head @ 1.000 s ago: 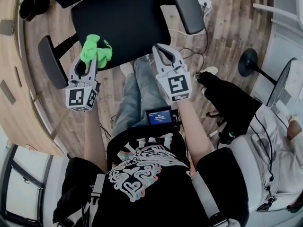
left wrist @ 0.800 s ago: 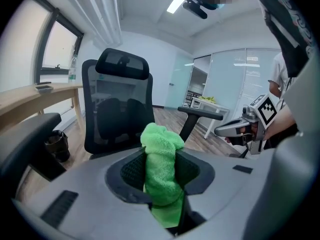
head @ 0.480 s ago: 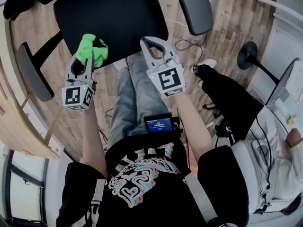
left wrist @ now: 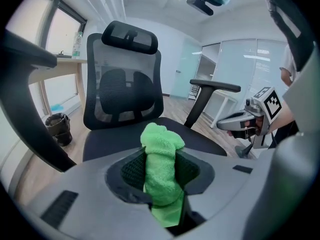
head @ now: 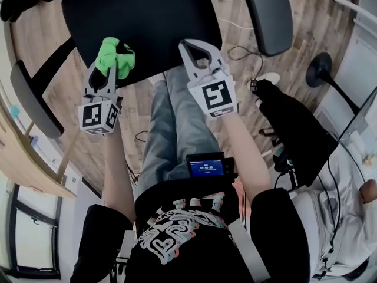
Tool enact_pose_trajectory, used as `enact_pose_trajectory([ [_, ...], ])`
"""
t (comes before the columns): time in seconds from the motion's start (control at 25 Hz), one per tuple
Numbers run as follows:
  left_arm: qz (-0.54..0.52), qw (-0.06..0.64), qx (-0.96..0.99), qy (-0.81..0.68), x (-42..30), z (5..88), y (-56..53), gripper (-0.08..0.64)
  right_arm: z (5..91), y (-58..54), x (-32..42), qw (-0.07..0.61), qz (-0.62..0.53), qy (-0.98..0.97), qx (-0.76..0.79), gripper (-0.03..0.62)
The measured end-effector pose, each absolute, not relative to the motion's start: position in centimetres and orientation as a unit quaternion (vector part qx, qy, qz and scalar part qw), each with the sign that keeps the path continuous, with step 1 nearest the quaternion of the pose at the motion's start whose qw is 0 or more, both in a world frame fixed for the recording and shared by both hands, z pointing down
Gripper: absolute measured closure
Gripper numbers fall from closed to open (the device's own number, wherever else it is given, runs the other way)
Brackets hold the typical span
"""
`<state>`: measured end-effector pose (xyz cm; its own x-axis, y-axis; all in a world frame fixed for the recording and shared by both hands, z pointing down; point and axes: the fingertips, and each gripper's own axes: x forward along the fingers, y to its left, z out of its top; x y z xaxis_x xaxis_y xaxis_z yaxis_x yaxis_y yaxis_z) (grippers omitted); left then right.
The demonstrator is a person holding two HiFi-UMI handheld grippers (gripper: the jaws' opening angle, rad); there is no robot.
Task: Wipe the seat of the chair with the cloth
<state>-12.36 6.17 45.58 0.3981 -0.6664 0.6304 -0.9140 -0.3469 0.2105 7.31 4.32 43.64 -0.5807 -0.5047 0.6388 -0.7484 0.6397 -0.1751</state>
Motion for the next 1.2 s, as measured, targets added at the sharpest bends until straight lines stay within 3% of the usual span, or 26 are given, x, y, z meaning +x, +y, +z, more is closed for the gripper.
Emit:
enact_pose_trajectory([
  [1.08,0.27,0.321,0.793,-0.443,-10.3,55.2,5.9,0.431,47.8,6.4,2.8,0.315,0.245,-0.872,0.282,0.591],
  [1.2,0.265,0.318,0.796,-0.442,-10.4,55.0,5.8,0.383,47.9,6.5,2.3,0.307,0.25,-0.875,0.278,0.591],
])
